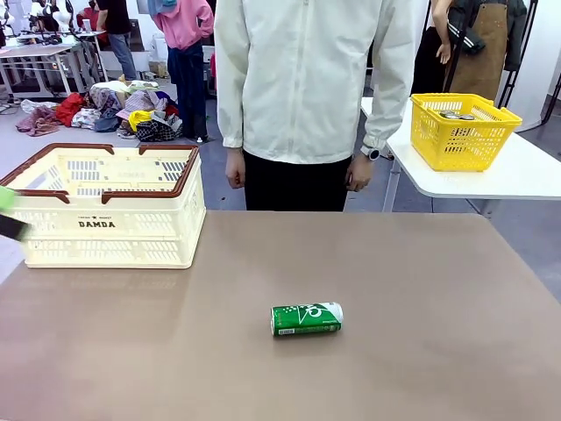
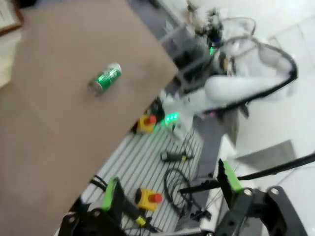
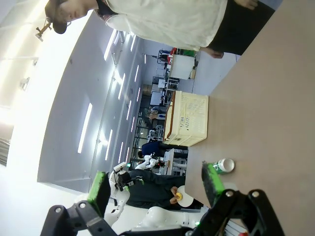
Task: Place the drinks into the Shopping basket.
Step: Pick up one drink and place it into the Shopping basket.
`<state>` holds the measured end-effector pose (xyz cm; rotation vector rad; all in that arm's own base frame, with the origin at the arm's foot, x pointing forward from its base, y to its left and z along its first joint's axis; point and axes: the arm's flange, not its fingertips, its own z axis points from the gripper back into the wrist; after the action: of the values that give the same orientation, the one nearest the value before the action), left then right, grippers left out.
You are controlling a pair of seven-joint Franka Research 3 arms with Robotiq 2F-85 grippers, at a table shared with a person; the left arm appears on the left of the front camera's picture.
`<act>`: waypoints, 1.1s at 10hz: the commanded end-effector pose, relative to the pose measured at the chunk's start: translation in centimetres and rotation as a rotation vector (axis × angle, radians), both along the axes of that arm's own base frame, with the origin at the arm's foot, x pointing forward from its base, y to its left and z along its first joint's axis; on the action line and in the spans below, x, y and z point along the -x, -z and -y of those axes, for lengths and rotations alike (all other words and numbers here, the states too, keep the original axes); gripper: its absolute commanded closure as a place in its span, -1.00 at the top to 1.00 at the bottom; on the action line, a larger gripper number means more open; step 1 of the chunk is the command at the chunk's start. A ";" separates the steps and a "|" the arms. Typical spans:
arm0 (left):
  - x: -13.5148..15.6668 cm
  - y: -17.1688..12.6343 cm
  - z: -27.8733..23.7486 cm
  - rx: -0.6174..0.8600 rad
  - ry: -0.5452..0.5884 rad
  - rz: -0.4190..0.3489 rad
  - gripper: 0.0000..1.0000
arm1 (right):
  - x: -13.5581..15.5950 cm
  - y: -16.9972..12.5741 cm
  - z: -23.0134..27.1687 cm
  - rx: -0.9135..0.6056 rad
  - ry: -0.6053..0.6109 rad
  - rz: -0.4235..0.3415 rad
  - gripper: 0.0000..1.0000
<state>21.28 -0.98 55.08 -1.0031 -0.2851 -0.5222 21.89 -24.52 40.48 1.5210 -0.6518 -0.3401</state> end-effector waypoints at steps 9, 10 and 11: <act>-0.7 8.4 21.9 -0.308 0.323 -0.064 1.00 | 0.1 -0.5 0.1 -0.009 0.000 0.004 1.00; -0.7 8.4 21.9 -0.308 0.323 -0.064 1.00 | 0.1 -0.5 0.1 -0.009 0.000 0.004 1.00; -0.8 8.9 22.6 -0.321 0.304 -0.062 1.00 | 0.1 -0.5 0.1 -0.009 0.000 0.004 1.00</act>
<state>22.03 -23.14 46.55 -0.7536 0.0116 -0.7809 21.82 -24.56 40.49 1.5218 -0.6529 -0.3411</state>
